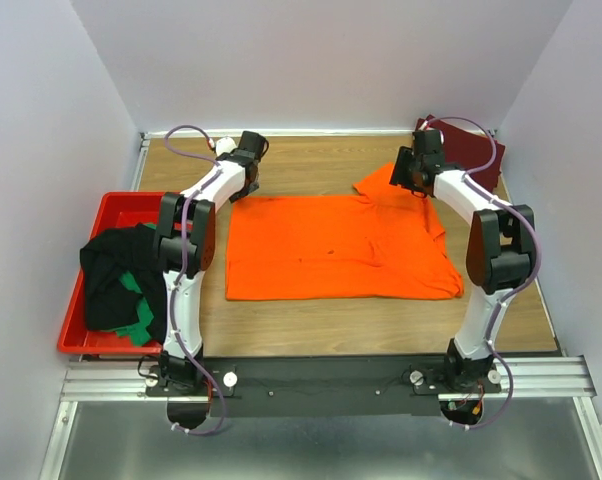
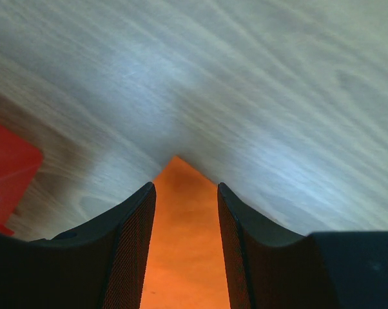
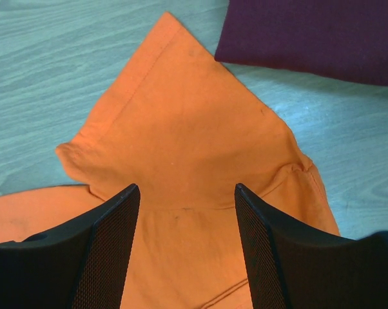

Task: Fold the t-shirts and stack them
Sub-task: Fold the tshirt

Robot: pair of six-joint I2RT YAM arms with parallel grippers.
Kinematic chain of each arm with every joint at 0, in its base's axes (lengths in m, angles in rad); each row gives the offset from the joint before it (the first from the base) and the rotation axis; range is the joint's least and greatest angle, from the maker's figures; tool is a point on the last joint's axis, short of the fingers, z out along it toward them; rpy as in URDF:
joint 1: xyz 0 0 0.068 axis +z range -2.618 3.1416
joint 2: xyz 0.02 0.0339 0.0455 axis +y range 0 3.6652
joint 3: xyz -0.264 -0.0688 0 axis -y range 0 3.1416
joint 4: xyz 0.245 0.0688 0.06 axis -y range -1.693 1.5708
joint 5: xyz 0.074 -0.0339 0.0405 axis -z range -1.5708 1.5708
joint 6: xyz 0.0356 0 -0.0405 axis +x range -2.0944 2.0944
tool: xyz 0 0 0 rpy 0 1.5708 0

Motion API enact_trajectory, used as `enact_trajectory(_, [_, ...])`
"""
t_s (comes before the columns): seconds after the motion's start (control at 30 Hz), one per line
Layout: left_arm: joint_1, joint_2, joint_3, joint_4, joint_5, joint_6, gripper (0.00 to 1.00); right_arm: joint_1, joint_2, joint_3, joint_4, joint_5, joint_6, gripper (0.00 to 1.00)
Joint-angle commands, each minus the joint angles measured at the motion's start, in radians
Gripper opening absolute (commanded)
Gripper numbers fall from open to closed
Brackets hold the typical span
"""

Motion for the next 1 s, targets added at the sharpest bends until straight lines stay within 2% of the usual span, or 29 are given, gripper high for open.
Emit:
enact_trajectory(0.0, [0.016, 0.037, 0.047, -0.055, -0.063, 0.023, 0.51, -0.005, 0.008, 0.032, 0.018, -0.037, -0.033, 0.67])
enact_trajectory(0.33, [0.029, 0.086, 0.068, -0.029, -0.014, 0.054, 0.50, -0.003, 0.008, 0.033, 0.021, -0.037, -0.038, 0.67])
enact_trajectory(0.73, [0.029, 0.063, 0.032, 0.038, 0.018, 0.097, 0.49, -0.003, 0.014, 0.030, 0.024, -0.011, -0.044, 0.67])
enact_trajectory(0.97, [0.029, 0.046, 0.030, 0.058, 0.035, 0.132, 0.44, -0.005, 0.028, 0.033, 0.024, -0.017, -0.039, 0.67])
